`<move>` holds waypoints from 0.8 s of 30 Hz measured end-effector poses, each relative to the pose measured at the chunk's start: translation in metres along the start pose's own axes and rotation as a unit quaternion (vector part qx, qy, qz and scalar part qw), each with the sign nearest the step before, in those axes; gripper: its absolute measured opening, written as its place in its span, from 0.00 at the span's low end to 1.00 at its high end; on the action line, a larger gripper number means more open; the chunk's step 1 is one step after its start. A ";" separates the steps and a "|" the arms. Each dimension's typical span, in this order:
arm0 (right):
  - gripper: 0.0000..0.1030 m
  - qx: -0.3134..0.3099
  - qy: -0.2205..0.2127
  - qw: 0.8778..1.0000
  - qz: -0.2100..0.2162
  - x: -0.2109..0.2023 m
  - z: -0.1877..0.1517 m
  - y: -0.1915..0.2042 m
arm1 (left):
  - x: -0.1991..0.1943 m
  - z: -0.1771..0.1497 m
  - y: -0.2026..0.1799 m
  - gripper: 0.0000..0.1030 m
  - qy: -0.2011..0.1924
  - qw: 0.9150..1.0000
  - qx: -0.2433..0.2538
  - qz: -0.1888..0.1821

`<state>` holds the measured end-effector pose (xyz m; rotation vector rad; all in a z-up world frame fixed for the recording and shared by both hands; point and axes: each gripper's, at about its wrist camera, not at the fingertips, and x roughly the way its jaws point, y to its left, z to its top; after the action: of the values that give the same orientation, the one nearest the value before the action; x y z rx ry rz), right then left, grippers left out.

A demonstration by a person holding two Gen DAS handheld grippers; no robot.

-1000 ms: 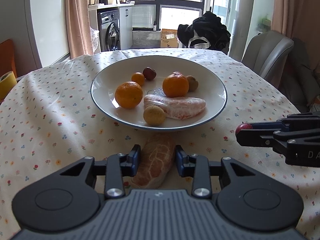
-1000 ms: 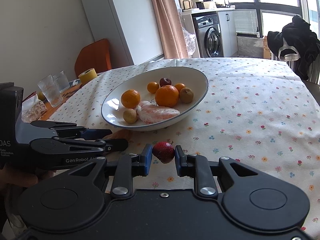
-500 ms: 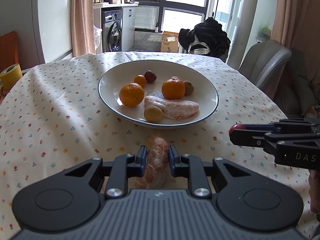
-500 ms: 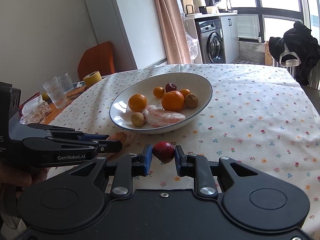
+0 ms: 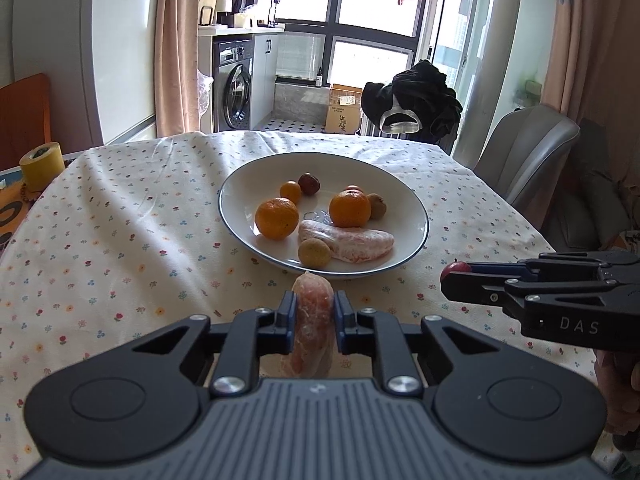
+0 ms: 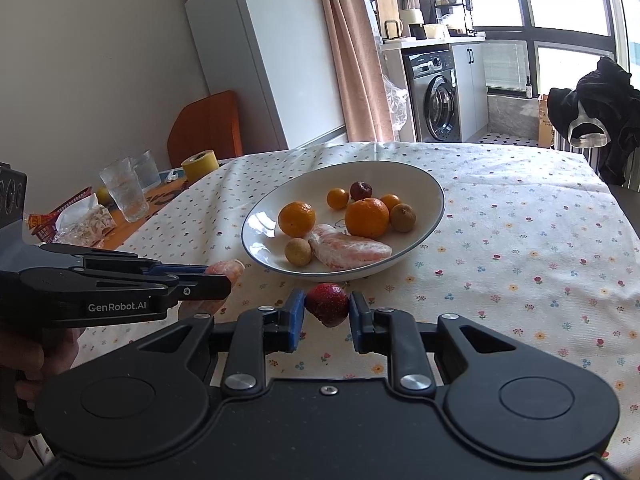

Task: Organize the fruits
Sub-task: 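Grasp the pomelo segment with the left tool while the right tool holds the plum, then lower the plum and pomelo segment into the bowl and open both tools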

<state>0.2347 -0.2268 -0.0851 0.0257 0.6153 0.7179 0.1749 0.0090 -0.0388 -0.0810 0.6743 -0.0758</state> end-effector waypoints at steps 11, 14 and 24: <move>0.22 -0.006 -0.011 1.000 0.003 0.001 0.012 0.002 | -0.012 0.021 0.000 0.17 -0.028 1.000 0.002 -0.001; 0.22 -0.008 -0.014 1.000 0.003 0.002 0.016 0.002 | -0.011 0.027 -0.001 0.17 -0.034 0.999 0.005 -0.002; 0.22 -0.009 -0.020 1.000 -0.002 0.010 0.030 -0.007 | 0.004 0.045 0.000 0.17 -0.042 0.999 0.009 -0.006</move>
<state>0.2605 -0.2207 -0.0672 0.0228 0.5708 0.7172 0.2061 0.0113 -0.0060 -0.0709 0.5893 -0.0888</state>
